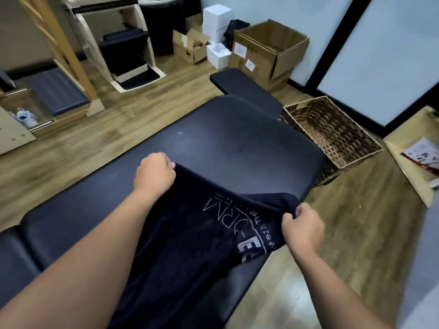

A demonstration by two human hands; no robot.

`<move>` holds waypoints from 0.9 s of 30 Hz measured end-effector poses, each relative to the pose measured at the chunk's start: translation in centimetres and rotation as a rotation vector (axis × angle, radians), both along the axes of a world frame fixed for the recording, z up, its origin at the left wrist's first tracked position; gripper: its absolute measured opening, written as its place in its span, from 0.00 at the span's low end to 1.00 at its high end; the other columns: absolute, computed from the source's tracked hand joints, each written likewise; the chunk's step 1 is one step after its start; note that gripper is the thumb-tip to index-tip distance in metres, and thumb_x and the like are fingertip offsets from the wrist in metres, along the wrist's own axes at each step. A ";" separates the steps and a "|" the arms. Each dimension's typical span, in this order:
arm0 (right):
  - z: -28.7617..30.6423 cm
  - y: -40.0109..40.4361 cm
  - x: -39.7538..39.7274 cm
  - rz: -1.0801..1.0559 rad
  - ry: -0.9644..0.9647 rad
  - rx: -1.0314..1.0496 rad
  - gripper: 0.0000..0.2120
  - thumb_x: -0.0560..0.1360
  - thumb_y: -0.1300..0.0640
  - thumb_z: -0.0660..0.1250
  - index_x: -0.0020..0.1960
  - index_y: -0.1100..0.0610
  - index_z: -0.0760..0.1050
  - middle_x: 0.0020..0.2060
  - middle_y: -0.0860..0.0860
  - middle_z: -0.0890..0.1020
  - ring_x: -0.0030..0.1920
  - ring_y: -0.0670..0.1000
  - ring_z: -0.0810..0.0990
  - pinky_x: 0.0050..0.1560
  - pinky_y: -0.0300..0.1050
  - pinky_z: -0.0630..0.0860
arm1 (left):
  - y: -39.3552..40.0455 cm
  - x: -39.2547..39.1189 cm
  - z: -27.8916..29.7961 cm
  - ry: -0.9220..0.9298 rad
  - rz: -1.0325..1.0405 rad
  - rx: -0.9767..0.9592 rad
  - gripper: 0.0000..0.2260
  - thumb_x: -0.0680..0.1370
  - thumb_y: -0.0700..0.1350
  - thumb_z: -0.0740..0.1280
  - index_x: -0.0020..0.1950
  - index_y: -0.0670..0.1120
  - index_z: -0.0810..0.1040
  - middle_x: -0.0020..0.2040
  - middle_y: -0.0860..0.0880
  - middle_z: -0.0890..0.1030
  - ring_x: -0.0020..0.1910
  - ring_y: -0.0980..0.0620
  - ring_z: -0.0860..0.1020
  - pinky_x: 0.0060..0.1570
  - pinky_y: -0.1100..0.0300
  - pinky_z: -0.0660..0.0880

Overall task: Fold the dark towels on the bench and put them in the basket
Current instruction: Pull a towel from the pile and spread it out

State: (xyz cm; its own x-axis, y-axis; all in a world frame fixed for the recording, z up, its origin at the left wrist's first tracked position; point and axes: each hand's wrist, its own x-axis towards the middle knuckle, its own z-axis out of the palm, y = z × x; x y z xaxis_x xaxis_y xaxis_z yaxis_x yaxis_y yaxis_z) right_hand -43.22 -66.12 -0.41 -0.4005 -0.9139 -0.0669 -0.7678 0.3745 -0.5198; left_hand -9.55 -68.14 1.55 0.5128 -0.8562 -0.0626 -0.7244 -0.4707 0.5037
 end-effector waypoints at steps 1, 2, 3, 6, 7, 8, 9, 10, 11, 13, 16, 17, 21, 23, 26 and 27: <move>0.7 -0.4 -0.6 -0.048 0.016 -0.014 0.07 0.71 0.60 0.67 0.39 0.56 0.69 0.43 0.56 0.73 0.43 0.61 0.73 0.44 0.48 0.66 | -0.3 0.0 0.2 -0.054 -0.012 -0.032 0.08 0.82 0.45 0.63 0.44 0.46 0.74 0.48 0.45 0.77 0.48 0.37 0.77 0.46 0.50 0.71; 1.3 -0.6 -0.8 -0.057 0.036 -0.022 0.05 0.72 0.59 0.67 0.41 0.55 0.70 0.46 0.54 0.72 0.44 0.60 0.72 0.45 0.47 0.65 | -0.5 -0.3 0.3 -0.103 -0.026 -0.051 0.07 0.83 0.45 0.61 0.46 0.45 0.73 0.49 0.46 0.74 0.47 0.37 0.76 0.45 0.49 0.70; 1.6 -0.6 -0.6 -0.031 0.056 -0.026 0.05 0.73 0.57 0.67 0.42 0.54 0.71 0.46 0.53 0.71 0.44 0.59 0.72 0.45 0.47 0.65 | -0.5 -0.9 0.3 -0.134 -0.039 -0.046 0.07 0.83 0.45 0.61 0.48 0.43 0.74 0.49 0.46 0.72 0.47 0.37 0.75 0.44 0.49 0.69; 1.2 -0.4 0.8 0.221 0.064 0.005 0.09 0.76 0.48 0.69 0.45 0.52 0.73 0.41 0.50 0.78 0.44 0.57 0.75 0.44 0.47 0.70 | -0.2 -2.7 -0.8 -0.169 -0.189 0.112 0.07 0.77 0.44 0.64 0.49 0.42 0.79 0.50 0.44 0.71 0.52 0.37 0.75 0.49 0.48 0.76; 0.4 -0.2 1.2 0.291 0.047 0.061 0.11 0.77 0.45 0.67 0.45 0.52 0.74 0.39 0.50 0.80 0.44 0.57 0.77 0.44 0.48 0.72 | 0.1 -3.1 -1.6 -0.150 -0.275 0.191 0.08 0.73 0.44 0.65 0.46 0.42 0.81 0.49 0.45 0.72 0.53 0.38 0.76 0.50 0.50 0.77; -0.4 0.0 1.4 0.327 0.034 0.107 0.11 0.78 0.45 0.66 0.46 0.52 0.76 0.39 0.51 0.82 0.45 0.57 0.79 0.45 0.49 0.74 | 0.3 -3.5 -2.4 -0.096 -0.342 0.264 0.08 0.71 0.44 0.66 0.43 0.40 0.81 0.46 0.44 0.74 0.53 0.39 0.77 0.47 0.53 0.77; -1.3 0.2 1.4 0.326 0.028 0.131 0.09 0.79 0.48 0.65 0.47 0.52 0.77 0.41 0.53 0.83 0.46 0.58 0.80 0.46 0.49 0.74 | 0.5 -3.7 -3.2 -0.008 -0.375 0.342 0.08 0.70 0.44 0.66 0.40 0.40 0.80 0.43 0.44 0.78 0.50 0.39 0.79 0.43 0.55 0.76; -2.0 0.5 1.2 0.299 0.029 0.154 0.06 0.80 0.52 0.64 0.50 0.53 0.78 0.46 0.54 0.83 0.47 0.58 0.80 0.47 0.48 0.74 | 0.7 -4.1 -4.0 0.090 -0.369 0.401 0.10 0.71 0.47 0.67 0.40 0.40 0.78 0.42 0.44 0.80 0.48 0.40 0.79 0.41 0.56 0.75; -2.7 0.9 0.8 0.264 0.032 0.189 0.08 0.79 0.56 0.64 0.56 0.54 0.78 0.52 0.56 0.82 0.47 0.56 0.78 0.48 0.47 0.73 | 0.9 -4.3 -4.9 0.161 -0.329 0.439 0.13 0.73 0.52 0.68 0.45 0.41 0.78 0.45 0.44 0.82 0.49 0.40 0.80 0.43 0.55 0.75; -4.0 1.7 -0.3 0.224 0.033 0.319 0.21 0.77 0.60 0.66 0.70 0.56 0.71 0.61 0.57 0.75 0.49 0.54 0.73 0.51 0.45 0.70 | 1.3 -4.8 -6.3 0.207 -0.231 0.468 0.28 0.77 0.62 0.66 0.67 0.43 0.71 0.61 0.42 0.80 0.59 0.39 0.78 0.54 0.52 0.75; -5.6 2.4 -1.4 0.236 -0.037 0.403 0.33 0.74 0.56 0.73 0.75 0.54 0.63 0.65 0.55 0.75 0.60 0.57 0.77 0.60 0.49 0.75 | 1.3 -5.4 -7.3 0.198 -0.177 0.550 0.44 0.74 0.69 0.65 0.81 0.50 0.49 0.68 0.42 0.76 0.63 0.39 0.77 0.56 0.49 0.76; -6.2 2.4 -1.7 0.245 -0.072 0.411 0.35 0.72 0.55 0.74 0.75 0.52 0.62 0.64 0.53 0.77 0.61 0.57 0.78 0.60 0.50 0.76 | 1.1 -5.6 -7.4 0.162 -0.195 0.590 0.42 0.73 0.67 0.67 0.80 0.51 0.52 0.66 0.43 0.77 0.59 0.40 0.79 0.54 0.48 0.78; -7.2 1.9 -1.7 0.317 -0.037 0.445 0.23 0.73 0.54 0.73 0.66 0.50 0.72 0.51 0.47 0.83 0.51 0.52 0.82 0.51 0.47 0.80 | -0.3 -6.5 -6.9 0.013 -0.289 0.682 0.04 0.75 0.43 0.62 0.50 0.45 0.72 0.49 0.44 0.81 0.33 0.47 0.81 0.43 0.52 0.82; -6.9 0.7 -2.2 0.358 0.023 0.424 0.10 0.74 0.54 0.71 0.55 0.50 0.75 0.41 0.45 0.81 0.43 0.50 0.81 0.43 0.46 0.79 | -1.6 -6.8 -6.0 0.014 -0.233 0.650 0.03 0.75 0.39 0.60 0.45 0.45 0.72 0.42 0.44 0.80 0.28 0.47 0.82 0.35 0.57 0.80; -6.6 -2.3 -3.3 0.358 0.018 0.396 0.09 0.73 0.49 0.73 0.49 0.51 0.78 0.35 0.45 0.80 0.39 0.47 0.79 0.34 0.42 0.72 | -4.4 -6.3 -5.0 0.038 -0.061 0.450 0.02 0.76 0.41 0.61 0.47 0.44 0.69 0.45 0.41 0.80 0.38 0.42 0.83 0.40 0.54 0.78; -6.6 -3.4 -3.7 0.372 0.003 0.381 0.10 0.73 0.46 0.74 0.48 0.50 0.79 0.34 0.45 0.80 0.38 0.47 0.80 0.34 0.41 0.72 | -5.5 -6.3 -4.7 0.062 0.001 0.375 0.04 0.76 0.43 0.62 0.48 0.44 0.69 0.47 0.41 0.79 0.42 0.39 0.82 0.43 0.53 0.79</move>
